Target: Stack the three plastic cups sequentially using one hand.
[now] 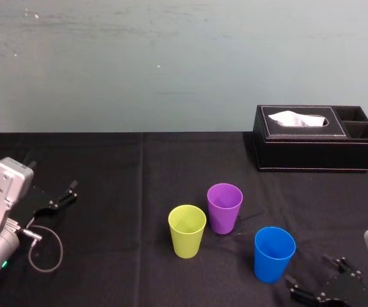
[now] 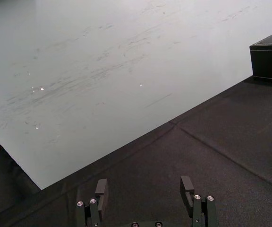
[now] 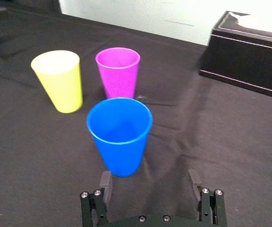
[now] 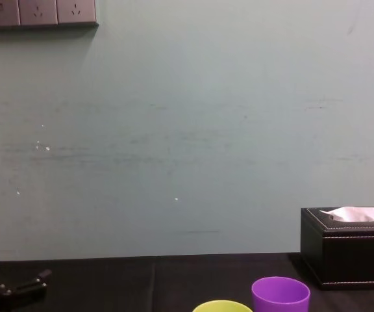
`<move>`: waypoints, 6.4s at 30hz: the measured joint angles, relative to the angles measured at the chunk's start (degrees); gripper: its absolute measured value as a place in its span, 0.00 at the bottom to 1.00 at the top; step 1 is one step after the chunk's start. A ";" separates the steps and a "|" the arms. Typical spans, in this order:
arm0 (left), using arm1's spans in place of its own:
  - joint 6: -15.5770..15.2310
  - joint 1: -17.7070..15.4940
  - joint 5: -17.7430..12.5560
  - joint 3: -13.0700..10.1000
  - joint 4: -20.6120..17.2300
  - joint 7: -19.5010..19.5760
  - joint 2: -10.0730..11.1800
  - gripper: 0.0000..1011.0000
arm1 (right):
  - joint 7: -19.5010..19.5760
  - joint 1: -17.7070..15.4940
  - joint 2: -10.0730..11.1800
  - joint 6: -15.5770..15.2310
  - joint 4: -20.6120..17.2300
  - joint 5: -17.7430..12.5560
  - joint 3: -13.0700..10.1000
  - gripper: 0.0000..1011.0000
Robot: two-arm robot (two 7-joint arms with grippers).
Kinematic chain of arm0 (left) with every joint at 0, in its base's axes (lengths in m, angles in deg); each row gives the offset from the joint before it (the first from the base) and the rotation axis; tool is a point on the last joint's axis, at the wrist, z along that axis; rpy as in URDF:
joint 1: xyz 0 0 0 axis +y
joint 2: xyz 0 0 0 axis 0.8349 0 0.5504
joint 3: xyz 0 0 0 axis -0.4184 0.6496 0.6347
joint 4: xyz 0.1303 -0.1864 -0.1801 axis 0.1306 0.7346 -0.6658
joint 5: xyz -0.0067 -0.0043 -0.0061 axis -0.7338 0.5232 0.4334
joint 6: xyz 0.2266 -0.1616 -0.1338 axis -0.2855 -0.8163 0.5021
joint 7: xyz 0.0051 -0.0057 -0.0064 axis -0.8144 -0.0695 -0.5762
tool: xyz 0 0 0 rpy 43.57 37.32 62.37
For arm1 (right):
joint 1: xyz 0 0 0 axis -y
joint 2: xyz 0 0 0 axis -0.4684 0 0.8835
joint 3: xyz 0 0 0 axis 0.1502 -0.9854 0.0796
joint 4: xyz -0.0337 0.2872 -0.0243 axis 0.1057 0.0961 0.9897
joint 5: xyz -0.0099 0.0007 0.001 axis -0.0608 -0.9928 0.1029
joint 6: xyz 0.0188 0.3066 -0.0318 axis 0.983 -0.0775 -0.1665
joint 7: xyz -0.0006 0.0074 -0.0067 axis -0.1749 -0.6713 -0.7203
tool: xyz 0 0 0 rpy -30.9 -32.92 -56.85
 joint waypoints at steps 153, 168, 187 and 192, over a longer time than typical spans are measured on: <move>0.00 0.00 0.00 0.00 0.00 0.00 0.00 0.99 | -8.95 7.48 -18.90 -3.66 7.34 15.37 -1.44 0.99; 0.00 0.00 0.00 0.00 0.00 0.00 0.00 0.99 | -8.97 7.45 -18.85 -3.66 7.33 15.36 -1.44 0.84; 0.00 0.00 0.00 0.00 0.00 0.00 0.00 0.99 | -9.22 8.98 -18.24 -5.42 6.50 15.67 -1.19 0.71; 0.00 0.00 0.00 0.00 0.00 0.00 0.00 0.99 | -9.65 11.76 -17.27 -9.34 5.72 16.42 -0.90 0.71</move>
